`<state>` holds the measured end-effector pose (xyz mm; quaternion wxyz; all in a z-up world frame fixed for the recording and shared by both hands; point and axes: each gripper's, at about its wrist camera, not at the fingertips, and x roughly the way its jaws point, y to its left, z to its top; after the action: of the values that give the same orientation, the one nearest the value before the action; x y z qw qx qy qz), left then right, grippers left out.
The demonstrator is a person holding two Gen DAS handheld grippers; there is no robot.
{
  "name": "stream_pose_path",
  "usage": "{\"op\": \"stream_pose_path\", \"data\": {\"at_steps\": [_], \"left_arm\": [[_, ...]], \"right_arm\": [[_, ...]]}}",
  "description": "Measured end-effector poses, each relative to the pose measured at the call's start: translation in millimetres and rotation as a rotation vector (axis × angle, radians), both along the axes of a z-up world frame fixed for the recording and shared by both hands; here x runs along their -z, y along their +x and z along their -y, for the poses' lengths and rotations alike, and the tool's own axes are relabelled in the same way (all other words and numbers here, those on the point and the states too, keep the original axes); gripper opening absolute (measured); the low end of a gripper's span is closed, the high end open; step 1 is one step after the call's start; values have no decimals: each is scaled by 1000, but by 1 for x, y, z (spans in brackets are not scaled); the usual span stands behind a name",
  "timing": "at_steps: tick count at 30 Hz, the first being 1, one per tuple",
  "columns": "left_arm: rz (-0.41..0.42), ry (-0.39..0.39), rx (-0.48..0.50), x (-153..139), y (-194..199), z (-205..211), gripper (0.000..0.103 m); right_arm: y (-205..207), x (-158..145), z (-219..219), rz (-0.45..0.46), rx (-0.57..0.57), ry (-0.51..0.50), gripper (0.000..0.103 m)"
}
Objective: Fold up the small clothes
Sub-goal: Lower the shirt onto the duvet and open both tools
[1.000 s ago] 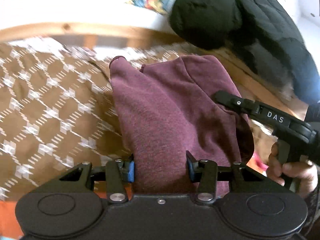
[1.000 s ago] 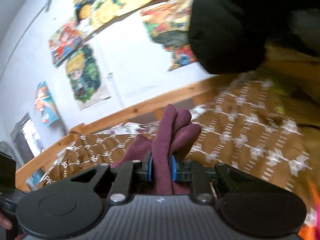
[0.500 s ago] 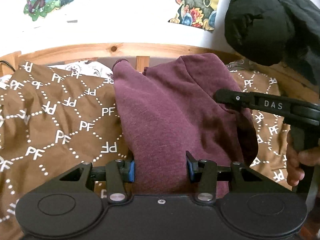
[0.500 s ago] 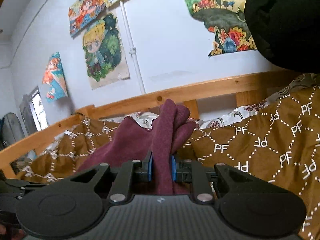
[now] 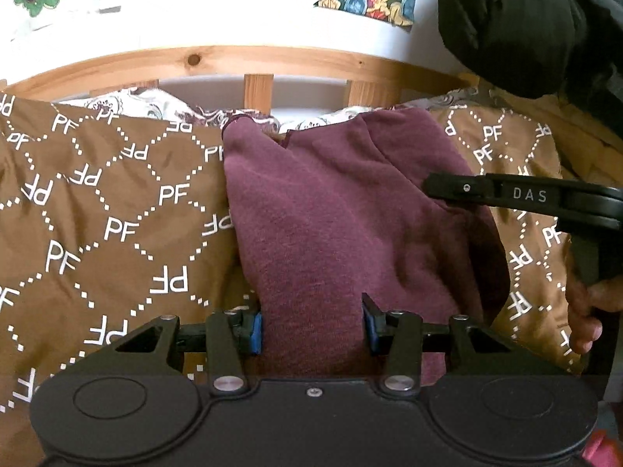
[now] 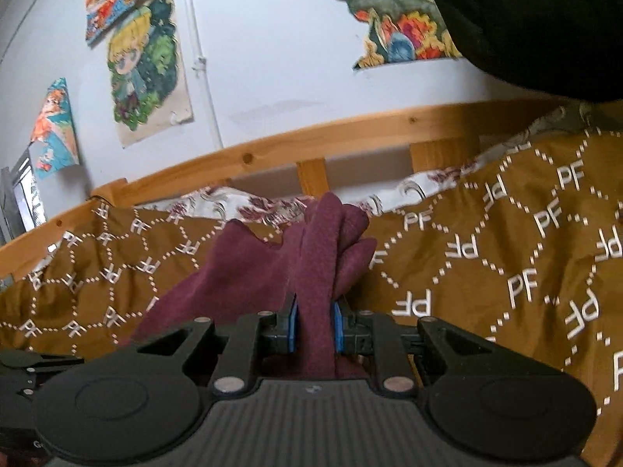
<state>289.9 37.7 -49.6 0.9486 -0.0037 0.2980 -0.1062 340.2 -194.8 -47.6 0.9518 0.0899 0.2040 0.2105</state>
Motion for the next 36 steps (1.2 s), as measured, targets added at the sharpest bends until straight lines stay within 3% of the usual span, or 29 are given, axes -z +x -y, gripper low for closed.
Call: {"op": "stream_pose_path", "data": {"at_steps": [5,11,15,18,24,29,36], "left_arm": [[-18,-3,-2,6,7,-2,50],[-81,-58,-27,9,14,-10,62],[-122,-91,-63,6,11,-14,71],[-123,-70,-65,2,2,-12,85],[-115,-58,-126,-11,-19,-13,99],[-60,-44,-194,-33,-41,-12,102],[15,-34,-235,-64,-87,-10,102]], "right_arm": [[9,11,7,-34,22,28,20],[17,26,9,-86,65,6,24],[17,26,9,-98,93,-50,49],[14,25,9,-96,100,-85,57],[-1,17,12,-85,120,-94,81],[-30,2,22,-51,124,-50,98],[-89,-25,31,9,104,-44,103]]}}
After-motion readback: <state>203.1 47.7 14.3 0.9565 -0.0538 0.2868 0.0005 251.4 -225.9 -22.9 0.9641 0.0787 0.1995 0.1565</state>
